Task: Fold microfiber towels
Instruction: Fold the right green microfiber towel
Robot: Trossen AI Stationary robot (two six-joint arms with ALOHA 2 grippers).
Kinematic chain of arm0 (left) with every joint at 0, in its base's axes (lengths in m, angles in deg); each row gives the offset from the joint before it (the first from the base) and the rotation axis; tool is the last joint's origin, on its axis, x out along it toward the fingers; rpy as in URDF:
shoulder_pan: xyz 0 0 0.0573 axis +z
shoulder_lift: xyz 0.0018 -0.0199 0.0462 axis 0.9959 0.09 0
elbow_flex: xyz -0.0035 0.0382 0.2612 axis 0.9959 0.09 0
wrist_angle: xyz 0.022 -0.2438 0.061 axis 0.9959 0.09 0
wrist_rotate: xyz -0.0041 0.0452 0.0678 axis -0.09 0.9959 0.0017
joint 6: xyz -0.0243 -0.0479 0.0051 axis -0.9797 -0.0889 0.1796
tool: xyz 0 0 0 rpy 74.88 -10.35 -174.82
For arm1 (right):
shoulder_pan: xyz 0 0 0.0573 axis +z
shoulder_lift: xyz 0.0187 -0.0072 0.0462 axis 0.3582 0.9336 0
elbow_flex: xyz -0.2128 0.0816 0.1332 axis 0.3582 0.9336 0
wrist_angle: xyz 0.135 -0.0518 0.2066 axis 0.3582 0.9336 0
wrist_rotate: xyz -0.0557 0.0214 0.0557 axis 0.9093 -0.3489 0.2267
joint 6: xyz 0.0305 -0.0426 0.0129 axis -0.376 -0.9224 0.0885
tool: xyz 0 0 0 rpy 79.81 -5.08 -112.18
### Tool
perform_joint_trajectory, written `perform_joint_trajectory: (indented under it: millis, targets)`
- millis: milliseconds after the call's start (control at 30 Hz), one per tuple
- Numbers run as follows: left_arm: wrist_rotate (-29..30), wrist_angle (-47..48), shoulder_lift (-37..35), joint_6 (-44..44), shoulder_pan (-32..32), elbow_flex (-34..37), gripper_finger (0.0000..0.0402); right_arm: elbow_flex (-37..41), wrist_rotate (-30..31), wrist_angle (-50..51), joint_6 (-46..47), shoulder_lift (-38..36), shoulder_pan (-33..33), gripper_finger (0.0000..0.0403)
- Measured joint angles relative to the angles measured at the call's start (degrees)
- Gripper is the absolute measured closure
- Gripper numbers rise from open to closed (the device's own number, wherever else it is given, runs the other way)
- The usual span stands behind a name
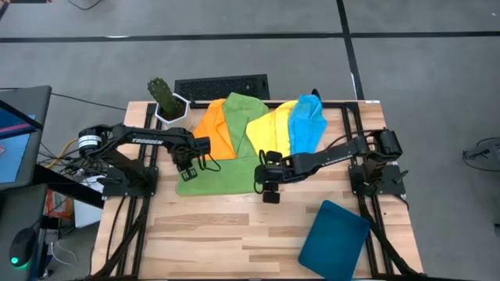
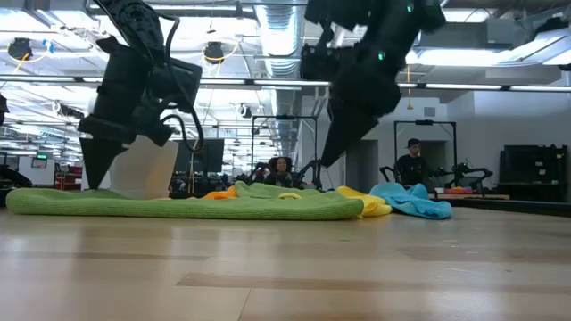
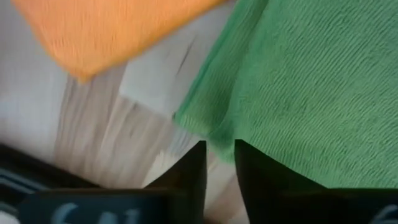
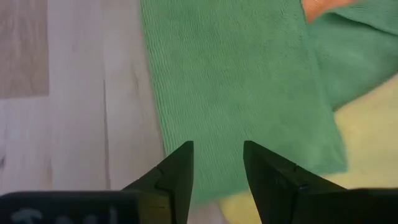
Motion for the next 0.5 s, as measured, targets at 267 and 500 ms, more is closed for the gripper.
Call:
perform_joint_trajectory:
  millis: [267, 500]
  targets:
    - [-4.48, 2.57, -3.34, -6.53, -3.18, 0.00, 0.0279, 8.11, -0.76, -13.34, 1.99, 0.00, 1.80, 0.0246]
    - [-3.28, -2.33, -9.49, -18.40, -13.87, 0.50, 0.0285, 12.04, -0.86, -20.32, 3.09, 0.00, 2.73, 0.0261]
